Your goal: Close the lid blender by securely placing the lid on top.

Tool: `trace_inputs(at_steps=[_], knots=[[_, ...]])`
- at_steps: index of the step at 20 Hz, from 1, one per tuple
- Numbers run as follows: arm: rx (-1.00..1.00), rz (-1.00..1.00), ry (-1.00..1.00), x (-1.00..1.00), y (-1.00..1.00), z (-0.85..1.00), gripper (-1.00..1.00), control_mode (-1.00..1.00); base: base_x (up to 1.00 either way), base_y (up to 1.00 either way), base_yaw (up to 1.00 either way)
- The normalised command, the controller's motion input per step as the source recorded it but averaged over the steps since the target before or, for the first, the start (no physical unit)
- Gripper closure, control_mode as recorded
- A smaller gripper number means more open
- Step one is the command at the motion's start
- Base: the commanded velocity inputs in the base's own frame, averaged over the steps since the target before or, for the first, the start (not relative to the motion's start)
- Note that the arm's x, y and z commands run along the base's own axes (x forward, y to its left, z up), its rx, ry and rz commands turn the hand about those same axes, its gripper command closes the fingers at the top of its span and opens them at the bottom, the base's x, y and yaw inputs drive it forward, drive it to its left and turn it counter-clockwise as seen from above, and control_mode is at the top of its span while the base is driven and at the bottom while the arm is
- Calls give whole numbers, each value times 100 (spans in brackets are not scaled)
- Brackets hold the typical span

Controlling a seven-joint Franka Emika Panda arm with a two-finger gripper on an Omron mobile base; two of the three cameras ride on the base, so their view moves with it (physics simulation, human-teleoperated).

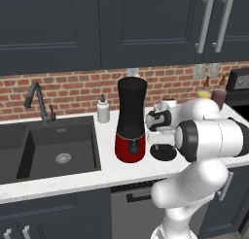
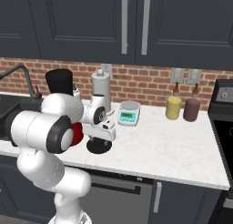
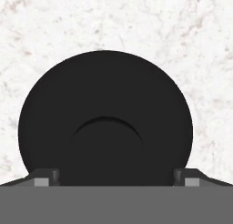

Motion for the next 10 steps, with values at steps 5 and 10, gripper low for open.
trace_inputs(at_steps=[5,10], knots=[[0,0,0,16,7,-5,-100,-100,0,0,0],[0,0,0,0,2,-11,-100,-100,0,0,0]])
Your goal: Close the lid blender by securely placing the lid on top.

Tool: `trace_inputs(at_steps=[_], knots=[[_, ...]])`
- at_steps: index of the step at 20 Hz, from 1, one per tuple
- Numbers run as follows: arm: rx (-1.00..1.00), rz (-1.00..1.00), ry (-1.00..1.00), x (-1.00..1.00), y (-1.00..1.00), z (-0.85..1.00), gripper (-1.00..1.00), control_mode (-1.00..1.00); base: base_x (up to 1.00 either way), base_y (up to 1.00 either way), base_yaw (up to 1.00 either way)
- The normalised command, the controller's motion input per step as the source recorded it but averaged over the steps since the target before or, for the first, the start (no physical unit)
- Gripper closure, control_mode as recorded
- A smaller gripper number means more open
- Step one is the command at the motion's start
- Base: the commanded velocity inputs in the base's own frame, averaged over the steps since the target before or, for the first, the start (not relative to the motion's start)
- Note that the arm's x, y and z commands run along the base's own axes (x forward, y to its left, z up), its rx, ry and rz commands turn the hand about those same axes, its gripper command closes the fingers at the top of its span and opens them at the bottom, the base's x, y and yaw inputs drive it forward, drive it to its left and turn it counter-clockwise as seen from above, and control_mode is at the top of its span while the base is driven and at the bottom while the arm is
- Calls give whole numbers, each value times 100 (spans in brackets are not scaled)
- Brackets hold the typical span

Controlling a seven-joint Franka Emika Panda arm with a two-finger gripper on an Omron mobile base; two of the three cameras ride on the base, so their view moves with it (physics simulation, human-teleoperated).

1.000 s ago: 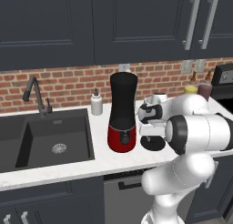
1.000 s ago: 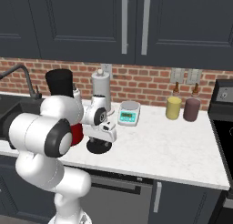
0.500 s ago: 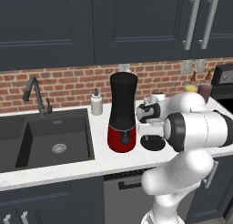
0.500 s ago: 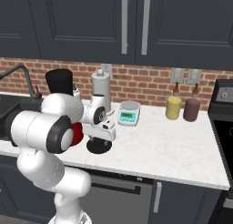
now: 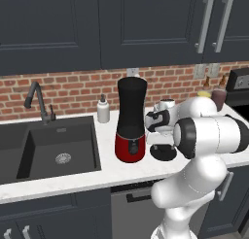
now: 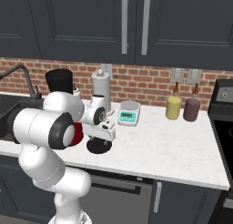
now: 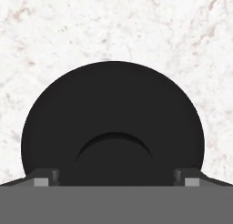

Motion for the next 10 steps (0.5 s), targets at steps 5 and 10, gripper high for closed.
trace_inputs(at_steps=[5,10], knots=[[0,0,0,0,0,0,-100,-100,0,0,0],[0,0,0,0,3,0,-100,-100,0,0,0]])
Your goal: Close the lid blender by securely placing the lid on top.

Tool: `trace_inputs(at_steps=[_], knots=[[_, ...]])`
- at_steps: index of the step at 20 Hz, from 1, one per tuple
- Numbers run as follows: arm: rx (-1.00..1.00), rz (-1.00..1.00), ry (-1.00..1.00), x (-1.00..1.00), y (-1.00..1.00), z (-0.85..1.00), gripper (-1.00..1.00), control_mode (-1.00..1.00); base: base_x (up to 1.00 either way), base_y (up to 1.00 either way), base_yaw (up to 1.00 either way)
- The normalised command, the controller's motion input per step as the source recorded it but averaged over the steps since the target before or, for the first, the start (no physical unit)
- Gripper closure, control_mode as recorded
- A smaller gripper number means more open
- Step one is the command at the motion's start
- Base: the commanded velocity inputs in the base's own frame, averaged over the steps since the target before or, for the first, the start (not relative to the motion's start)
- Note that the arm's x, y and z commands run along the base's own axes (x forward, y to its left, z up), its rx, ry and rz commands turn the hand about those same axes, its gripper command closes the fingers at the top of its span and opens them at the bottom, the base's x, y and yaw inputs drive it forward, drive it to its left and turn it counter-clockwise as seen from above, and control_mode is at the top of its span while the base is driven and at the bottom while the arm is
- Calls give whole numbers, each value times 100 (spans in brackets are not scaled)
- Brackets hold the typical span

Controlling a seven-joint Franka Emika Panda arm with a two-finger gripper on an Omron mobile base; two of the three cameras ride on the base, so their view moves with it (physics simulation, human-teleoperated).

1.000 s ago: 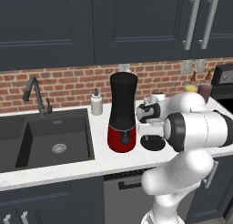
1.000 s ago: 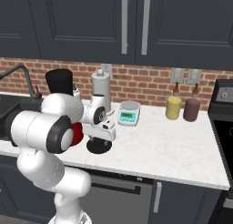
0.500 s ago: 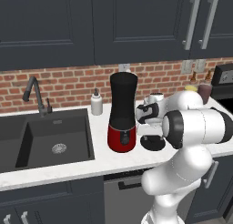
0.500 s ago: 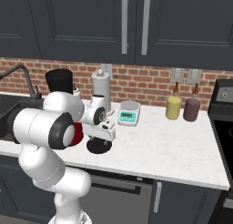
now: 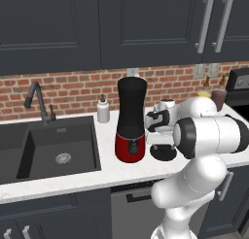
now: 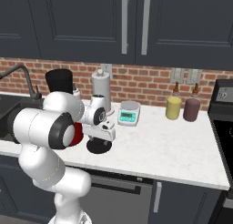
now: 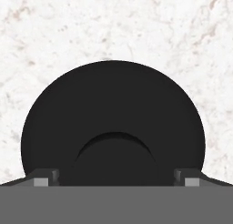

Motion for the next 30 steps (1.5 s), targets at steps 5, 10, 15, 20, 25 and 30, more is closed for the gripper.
trace_inputs(at_steps=[5,10,15,20,25,30], knots=[[0,0,0,-6,5,0,-100,-100,0,0,0],[0,0,0,-1,1,0,-100,-100,0,0,0],[-1,0,-1,0,0,-11,-100,-100,0,0,0],[-1,0,-4,0,0,-12,-100,-100,0,0,0],[0,0,-1,0,0,-3,-100,-100,0,0,0],[0,0,0,0,0,0,100,-100,0,0,0]])
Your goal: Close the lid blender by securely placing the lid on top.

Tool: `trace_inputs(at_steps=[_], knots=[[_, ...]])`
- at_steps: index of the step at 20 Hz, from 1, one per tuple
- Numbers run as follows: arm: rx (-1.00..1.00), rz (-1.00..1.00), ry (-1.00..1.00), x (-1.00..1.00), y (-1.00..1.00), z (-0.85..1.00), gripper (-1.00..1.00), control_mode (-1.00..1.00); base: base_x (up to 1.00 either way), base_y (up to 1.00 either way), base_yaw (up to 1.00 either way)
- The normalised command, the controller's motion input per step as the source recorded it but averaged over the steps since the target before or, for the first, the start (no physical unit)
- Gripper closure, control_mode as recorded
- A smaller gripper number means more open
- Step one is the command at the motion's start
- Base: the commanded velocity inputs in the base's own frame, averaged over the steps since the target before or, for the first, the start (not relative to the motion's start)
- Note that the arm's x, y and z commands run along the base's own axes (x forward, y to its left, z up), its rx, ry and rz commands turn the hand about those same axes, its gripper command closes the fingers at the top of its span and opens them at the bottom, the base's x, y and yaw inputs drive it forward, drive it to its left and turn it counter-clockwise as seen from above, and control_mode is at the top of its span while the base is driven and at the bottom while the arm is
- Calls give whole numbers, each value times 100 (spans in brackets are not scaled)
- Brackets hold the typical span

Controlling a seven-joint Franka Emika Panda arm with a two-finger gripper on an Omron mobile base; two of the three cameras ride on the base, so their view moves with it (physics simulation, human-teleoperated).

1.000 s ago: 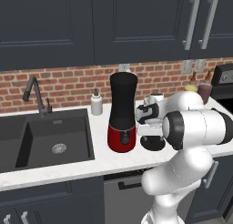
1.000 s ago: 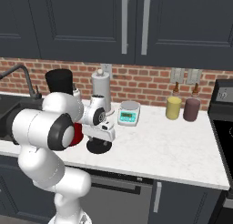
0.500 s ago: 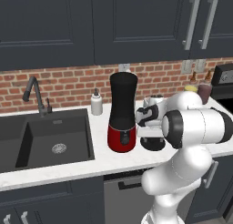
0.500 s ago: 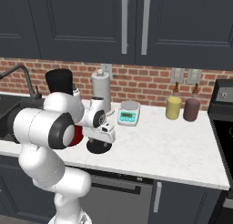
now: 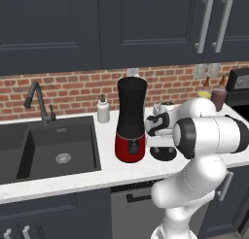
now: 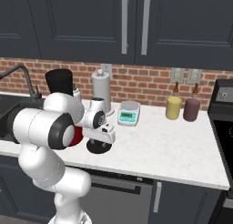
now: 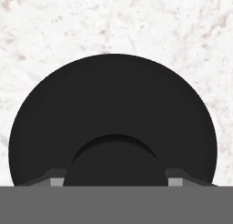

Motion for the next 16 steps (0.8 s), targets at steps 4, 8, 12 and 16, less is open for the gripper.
trace_inputs(at_steps=[4,8,12,16], knots=[[0,0,0,0,0,0,100,-100,0,0,0],[0,0,0,0,0,0,100,-100,0,0,0],[0,0,0,0,0,5,100,-100,0,0,0],[0,-2,0,0,0,49,100,-100,0,0,0]])
